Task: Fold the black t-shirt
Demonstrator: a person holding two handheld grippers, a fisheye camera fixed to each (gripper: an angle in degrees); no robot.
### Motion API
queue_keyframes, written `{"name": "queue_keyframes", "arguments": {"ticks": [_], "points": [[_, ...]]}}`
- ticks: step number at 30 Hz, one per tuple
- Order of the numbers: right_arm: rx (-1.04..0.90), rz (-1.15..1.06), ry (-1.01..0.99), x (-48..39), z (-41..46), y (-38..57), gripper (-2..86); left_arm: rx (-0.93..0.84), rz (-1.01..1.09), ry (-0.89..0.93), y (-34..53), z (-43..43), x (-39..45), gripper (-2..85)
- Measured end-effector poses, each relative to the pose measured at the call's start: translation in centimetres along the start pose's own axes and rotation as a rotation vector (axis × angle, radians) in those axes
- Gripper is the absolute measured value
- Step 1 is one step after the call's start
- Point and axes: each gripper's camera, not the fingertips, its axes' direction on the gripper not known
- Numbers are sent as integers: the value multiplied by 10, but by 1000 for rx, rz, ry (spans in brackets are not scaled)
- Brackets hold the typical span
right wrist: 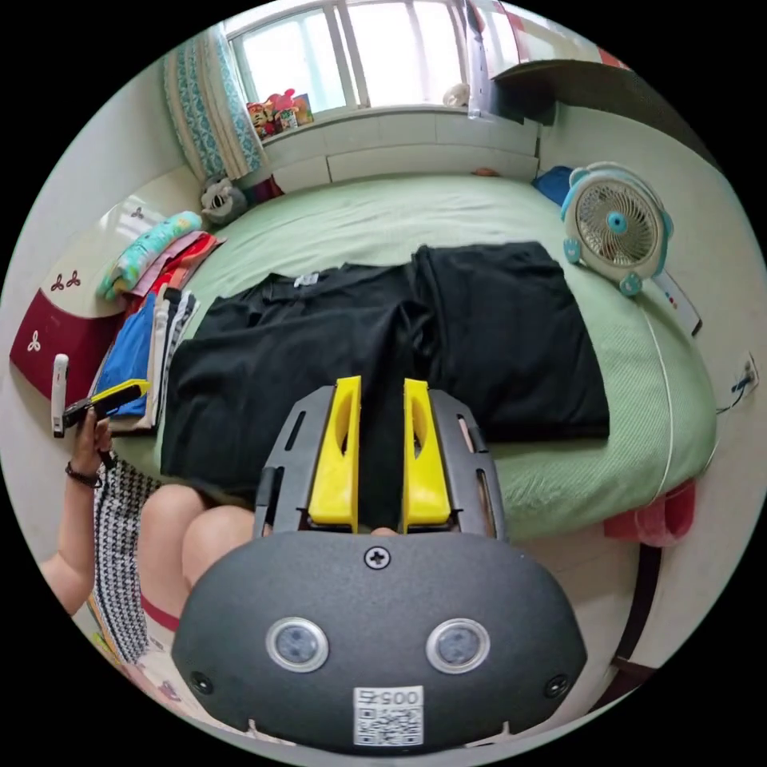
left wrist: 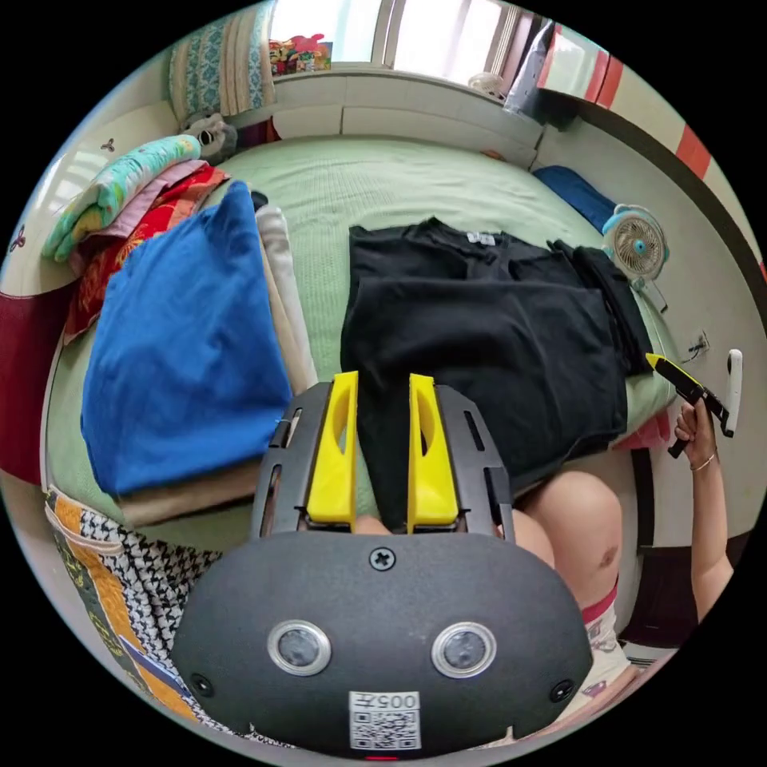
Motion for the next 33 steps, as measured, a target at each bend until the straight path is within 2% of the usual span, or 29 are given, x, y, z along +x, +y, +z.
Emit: {"name": "queue_keyframes", "arguments": {"ticks": [5,13,20,23,28,31,33], "points": [[-104,64,-5,12,16,60,85,-81,-16,-5,42,8,2,104],[-156,155,2,14,32,93,72,-131,-90,12,87,4,-6,131],[-163,100,84,-2,31,102,71,-126,-119,44,104,-2,-8,135],[-160,68,132,-11,30,108,69,-139,-118,-5,107,-3,-3,131],[-144,68,161,-15,26,118,47,-161,-121,-101,115,-13,5,89],[-140,61,148,-16,21,122,13,-175,-121,-83,120,-21,6,29],[-144,35,142,-16,17,124,5,-181,-119,-74,122,-28,4,19]]}}
